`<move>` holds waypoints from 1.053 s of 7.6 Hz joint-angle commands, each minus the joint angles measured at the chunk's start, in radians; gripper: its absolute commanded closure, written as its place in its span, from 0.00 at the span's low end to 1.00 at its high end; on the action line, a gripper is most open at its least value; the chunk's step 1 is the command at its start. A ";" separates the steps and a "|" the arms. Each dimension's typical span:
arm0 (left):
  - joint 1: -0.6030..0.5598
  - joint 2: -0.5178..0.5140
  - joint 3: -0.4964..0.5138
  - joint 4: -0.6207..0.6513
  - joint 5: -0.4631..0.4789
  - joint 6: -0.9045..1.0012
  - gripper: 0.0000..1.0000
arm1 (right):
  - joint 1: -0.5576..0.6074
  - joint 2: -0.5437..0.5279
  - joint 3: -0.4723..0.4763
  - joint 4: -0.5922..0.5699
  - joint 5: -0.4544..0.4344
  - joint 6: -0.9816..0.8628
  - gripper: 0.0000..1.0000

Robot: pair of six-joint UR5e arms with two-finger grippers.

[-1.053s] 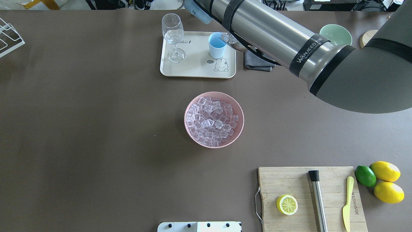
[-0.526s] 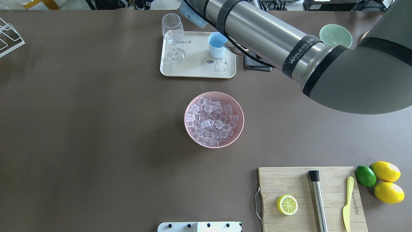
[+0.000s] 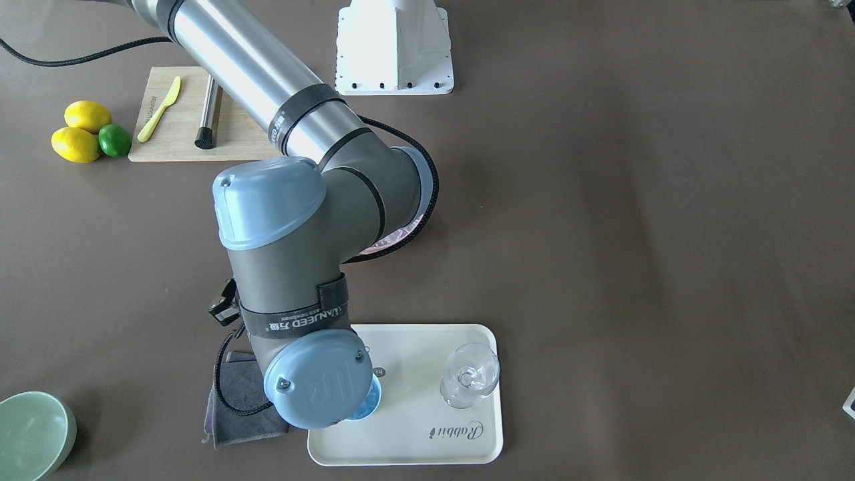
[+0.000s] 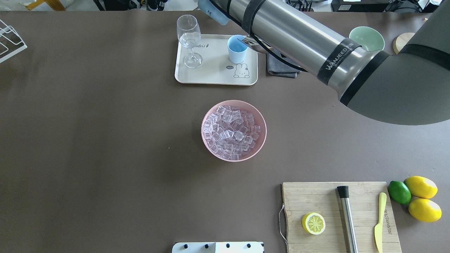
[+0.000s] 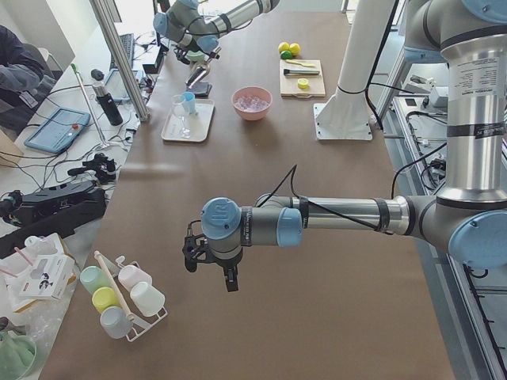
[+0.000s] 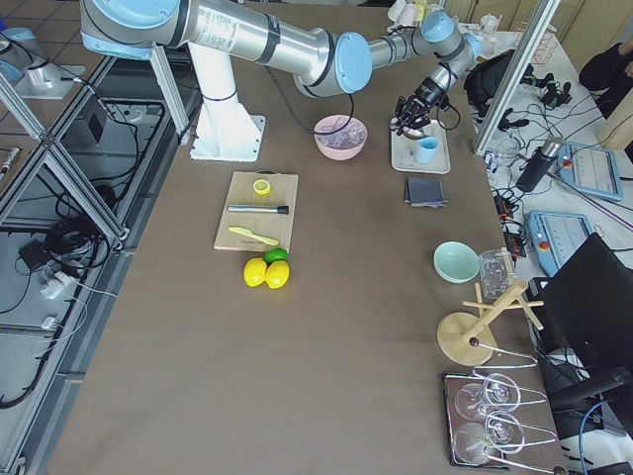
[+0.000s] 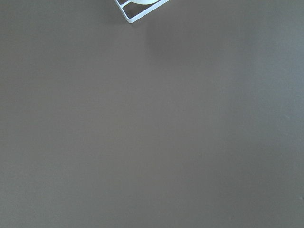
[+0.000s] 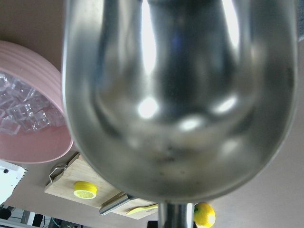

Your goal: Put ice in cup with scoop

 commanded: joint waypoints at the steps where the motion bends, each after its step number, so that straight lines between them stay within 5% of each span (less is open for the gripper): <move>1: -0.006 -0.004 0.011 0.001 0.002 0.003 0.02 | 0.062 -0.158 0.269 -0.004 0.007 0.125 1.00; 3: -0.005 -0.004 0.011 0.001 0.002 0.006 0.02 | 0.122 -0.321 0.539 -0.025 0.056 0.246 1.00; 5: -0.005 -0.004 0.013 0.000 0.002 0.006 0.02 | 0.133 -0.734 1.103 -0.018 0.113 0.441 1.00; 6: -0.003 -0.004 0.013 0.000 0.002 0.006 0.02 | 0.133 -0.868 1.253 -0.016 0.106 0.476 1.00; 8: -0.003 -0.004 0.013 0.000 0.002 0.006 0.02 | 0.181 -1.083 1.391 0.081 0.104 0.481 1.00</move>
